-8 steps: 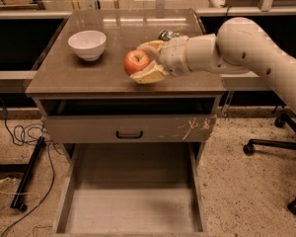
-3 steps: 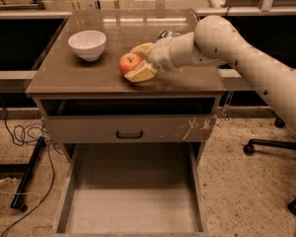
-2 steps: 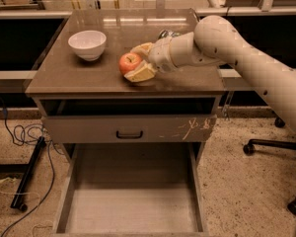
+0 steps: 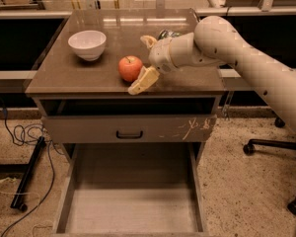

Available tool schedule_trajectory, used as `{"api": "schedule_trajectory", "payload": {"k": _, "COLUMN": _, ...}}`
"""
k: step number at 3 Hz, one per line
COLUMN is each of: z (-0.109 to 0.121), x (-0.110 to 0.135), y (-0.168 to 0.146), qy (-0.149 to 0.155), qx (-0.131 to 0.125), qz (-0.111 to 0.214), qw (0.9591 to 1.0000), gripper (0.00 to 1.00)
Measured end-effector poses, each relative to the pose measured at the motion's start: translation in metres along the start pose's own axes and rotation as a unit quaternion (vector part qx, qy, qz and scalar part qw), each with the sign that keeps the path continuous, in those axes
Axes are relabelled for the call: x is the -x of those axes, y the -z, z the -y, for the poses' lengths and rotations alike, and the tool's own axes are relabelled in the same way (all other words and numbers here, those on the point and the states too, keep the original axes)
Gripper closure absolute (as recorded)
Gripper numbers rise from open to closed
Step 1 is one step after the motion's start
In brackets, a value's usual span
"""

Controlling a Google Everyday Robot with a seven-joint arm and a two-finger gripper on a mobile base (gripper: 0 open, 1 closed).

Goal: Pick apple from middle drawer and place on counter

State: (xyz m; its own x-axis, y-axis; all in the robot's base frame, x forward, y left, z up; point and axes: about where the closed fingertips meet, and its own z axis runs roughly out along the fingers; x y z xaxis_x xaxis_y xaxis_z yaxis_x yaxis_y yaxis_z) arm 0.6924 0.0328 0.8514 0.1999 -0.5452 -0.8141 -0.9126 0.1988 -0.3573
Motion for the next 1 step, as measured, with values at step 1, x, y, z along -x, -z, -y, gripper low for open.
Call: {"api": "schedule_trajectory", "payload": {"k": 1, "z": 0.0, "x": 0.0, "y": 0.0, "qy": 0.0, "qx": 0.0, "qz": 0.0, "qw": 1.0, "gripper": 0.0}}
